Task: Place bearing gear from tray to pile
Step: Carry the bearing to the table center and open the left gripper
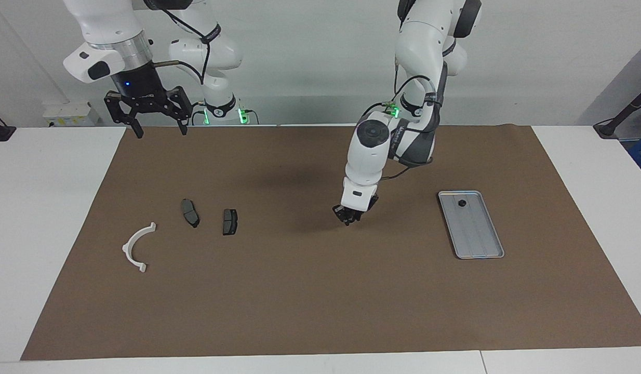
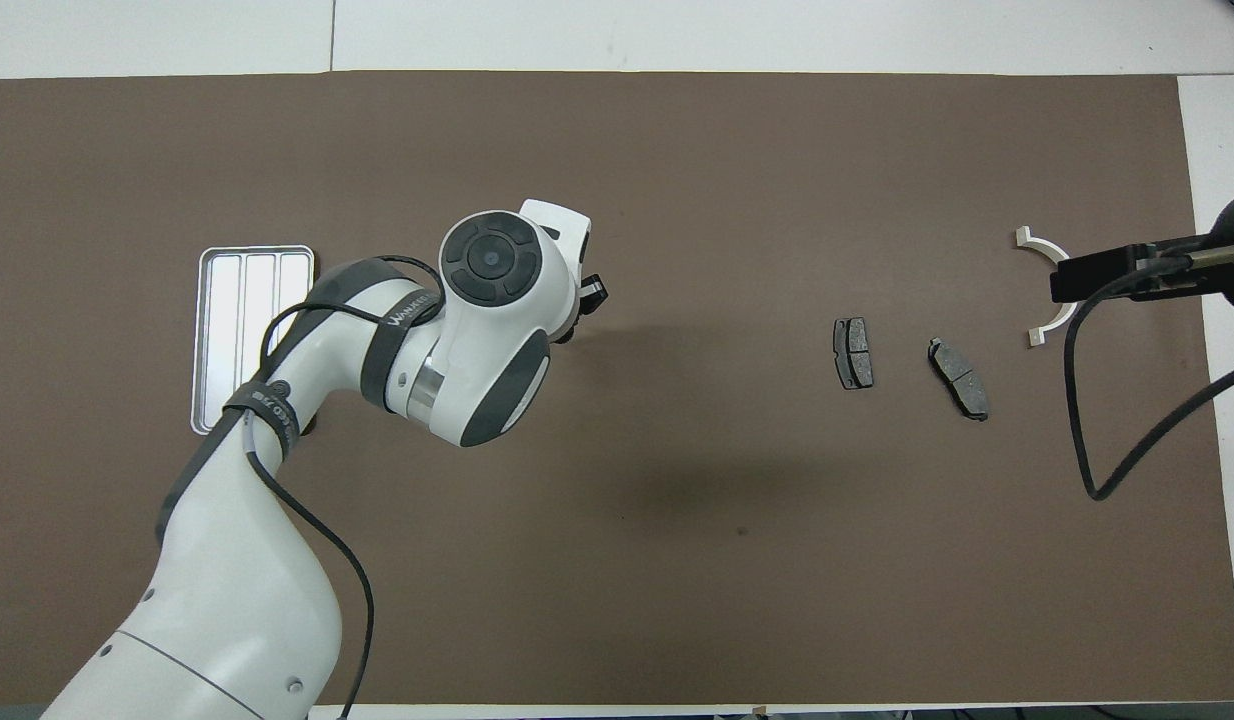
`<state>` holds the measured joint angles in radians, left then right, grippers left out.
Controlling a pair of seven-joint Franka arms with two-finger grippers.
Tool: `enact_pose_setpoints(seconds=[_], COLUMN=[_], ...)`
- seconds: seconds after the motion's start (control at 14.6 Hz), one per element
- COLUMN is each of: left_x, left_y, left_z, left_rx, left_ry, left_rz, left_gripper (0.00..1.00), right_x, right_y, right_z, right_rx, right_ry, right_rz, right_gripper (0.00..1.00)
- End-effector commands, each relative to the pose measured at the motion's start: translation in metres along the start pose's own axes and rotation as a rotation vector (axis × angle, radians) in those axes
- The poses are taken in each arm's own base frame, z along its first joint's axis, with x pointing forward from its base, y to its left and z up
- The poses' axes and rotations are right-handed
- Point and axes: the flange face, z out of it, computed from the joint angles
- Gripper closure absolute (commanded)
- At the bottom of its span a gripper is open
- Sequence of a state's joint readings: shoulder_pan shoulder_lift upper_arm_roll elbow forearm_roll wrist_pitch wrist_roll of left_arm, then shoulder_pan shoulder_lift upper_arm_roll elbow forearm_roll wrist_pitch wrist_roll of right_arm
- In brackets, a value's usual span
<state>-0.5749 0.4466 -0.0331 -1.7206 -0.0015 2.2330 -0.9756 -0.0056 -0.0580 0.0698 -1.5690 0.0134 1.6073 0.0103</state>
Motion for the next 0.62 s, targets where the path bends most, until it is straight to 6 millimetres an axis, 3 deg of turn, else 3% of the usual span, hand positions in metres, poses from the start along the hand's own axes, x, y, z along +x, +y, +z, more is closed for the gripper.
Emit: enact_pose_setpoints(seconds=[0.0,0.41,0.48,0.55], left_x=[-0.019,-0.017,-0.016,-0.015], left_y=[-0.008,-0.015,-0.017,-0.018], left_z=[0.023,0.032,0.032,0.031], left_rx=[0.008,0.004,0.010,0.019], left_ry=[-0.005,0.000,-0.002,-0.007], left_rz=[0.001,-0.006,-0.009,-0.011], left_gripper=[1.00,1.00,0.72,0.01], right_x=[-0.016,-0.022,-0.024,-0.025], right_y=[0.001,-0.016,-0.017,-0.017], right_z=[0.003,0.007,0.007,0.007], right_rx=[0.010,0.005,0.004,0.004], right_ry=[-0.026,-0.056,-0.057,-0.058], right_rz=[0.025,0.093,0.102,0.110], right_gripper=[0.00,0.00,0.00,0.00])
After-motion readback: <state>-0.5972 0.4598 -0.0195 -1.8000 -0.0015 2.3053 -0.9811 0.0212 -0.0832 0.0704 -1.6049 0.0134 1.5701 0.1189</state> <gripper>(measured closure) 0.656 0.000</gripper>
